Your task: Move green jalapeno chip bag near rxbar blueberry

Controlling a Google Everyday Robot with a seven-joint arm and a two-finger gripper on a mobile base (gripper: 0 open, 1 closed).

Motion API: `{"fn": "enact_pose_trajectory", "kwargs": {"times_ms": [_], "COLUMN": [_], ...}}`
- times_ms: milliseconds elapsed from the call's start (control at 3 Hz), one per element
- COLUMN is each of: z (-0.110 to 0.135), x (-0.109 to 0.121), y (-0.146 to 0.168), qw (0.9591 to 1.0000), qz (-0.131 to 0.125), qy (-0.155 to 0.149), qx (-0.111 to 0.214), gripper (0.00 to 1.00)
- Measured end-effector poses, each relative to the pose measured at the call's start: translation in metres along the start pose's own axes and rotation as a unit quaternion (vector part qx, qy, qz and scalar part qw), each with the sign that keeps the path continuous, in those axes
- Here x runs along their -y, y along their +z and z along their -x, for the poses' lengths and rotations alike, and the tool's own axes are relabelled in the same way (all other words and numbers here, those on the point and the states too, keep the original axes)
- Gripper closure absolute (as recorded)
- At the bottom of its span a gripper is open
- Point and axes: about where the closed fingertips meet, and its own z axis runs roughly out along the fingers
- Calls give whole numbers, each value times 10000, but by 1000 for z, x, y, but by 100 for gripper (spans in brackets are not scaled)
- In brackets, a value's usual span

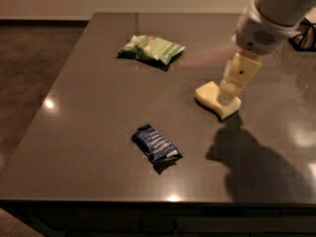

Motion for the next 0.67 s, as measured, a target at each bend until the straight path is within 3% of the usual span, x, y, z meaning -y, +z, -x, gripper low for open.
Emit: {"fn": "enact_pose_trajectory", "kwargs": {"times_ms": [667], "z": [63], "x": [68], "y": [63], "qw": [9971], "qz": [-145], "qy": [660], "qx": [340], "gripper": [0]}}
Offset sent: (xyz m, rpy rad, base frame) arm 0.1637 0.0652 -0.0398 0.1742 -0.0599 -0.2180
